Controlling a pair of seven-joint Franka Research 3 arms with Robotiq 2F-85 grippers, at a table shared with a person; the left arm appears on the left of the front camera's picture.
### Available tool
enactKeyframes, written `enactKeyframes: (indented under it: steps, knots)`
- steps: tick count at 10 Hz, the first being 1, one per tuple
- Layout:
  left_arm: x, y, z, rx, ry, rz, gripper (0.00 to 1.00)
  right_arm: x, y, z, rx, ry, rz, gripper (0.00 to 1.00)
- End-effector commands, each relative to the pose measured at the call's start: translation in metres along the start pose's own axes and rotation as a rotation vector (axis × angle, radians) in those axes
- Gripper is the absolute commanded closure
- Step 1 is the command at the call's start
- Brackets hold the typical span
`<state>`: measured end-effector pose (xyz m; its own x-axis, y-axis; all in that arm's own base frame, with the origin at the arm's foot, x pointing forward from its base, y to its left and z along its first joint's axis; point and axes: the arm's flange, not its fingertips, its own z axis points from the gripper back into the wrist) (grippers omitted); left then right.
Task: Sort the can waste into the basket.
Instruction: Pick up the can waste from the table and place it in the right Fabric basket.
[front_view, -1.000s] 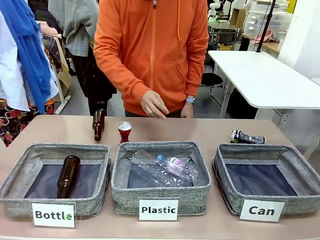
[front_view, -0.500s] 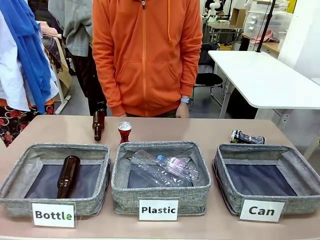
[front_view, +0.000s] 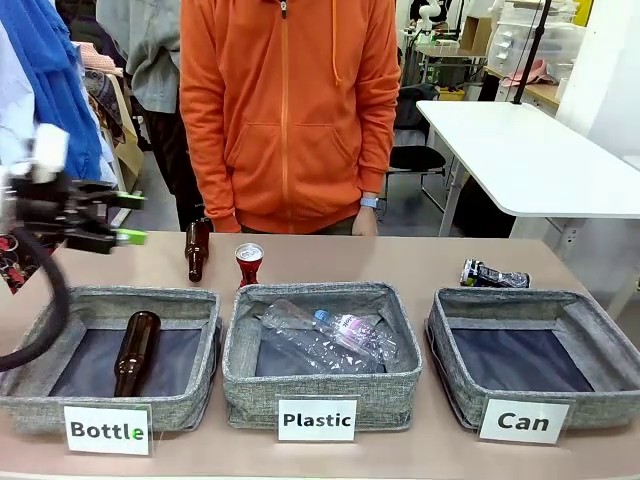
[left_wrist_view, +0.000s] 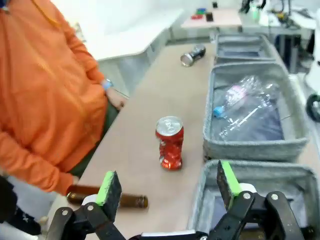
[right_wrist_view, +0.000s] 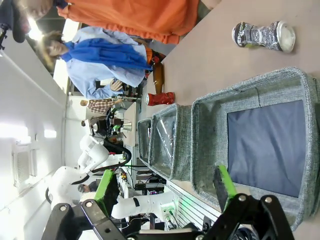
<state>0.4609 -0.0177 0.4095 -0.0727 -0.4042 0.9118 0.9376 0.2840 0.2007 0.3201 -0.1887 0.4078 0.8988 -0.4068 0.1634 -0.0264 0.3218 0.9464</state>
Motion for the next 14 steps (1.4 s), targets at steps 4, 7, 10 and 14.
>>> enactKeyframes:
  steps: [4, 7, 10, 14]
  knots:
    - [-0.011, 0.043, -0.106, -0.074, 0.139, 0.001, 0.00, 0.002, 0.000, -0.001, 0.024, -0.016, 0.020, 0.00]
    - [-0.023, 0.033, -0.136, -0.163, 0.171, 0.004, 0.00, 0.002, 0.000, -0.001, 0.024, -0.016, 0.020, 0.00]
    - [-0.026, 0.024, -0.163, -0.236, 0.190, 0.000, 0.00, 0.002, 0.000, -0.001, 0.024, -0.016, 0.020, 0.00]
    - [-0.026, 0.033, -0.176, -0.201, 0.213, 0.006, 0.00, 0.002, 0.000, -0.001, 0.024, -0.016, 0.020, 0.00]
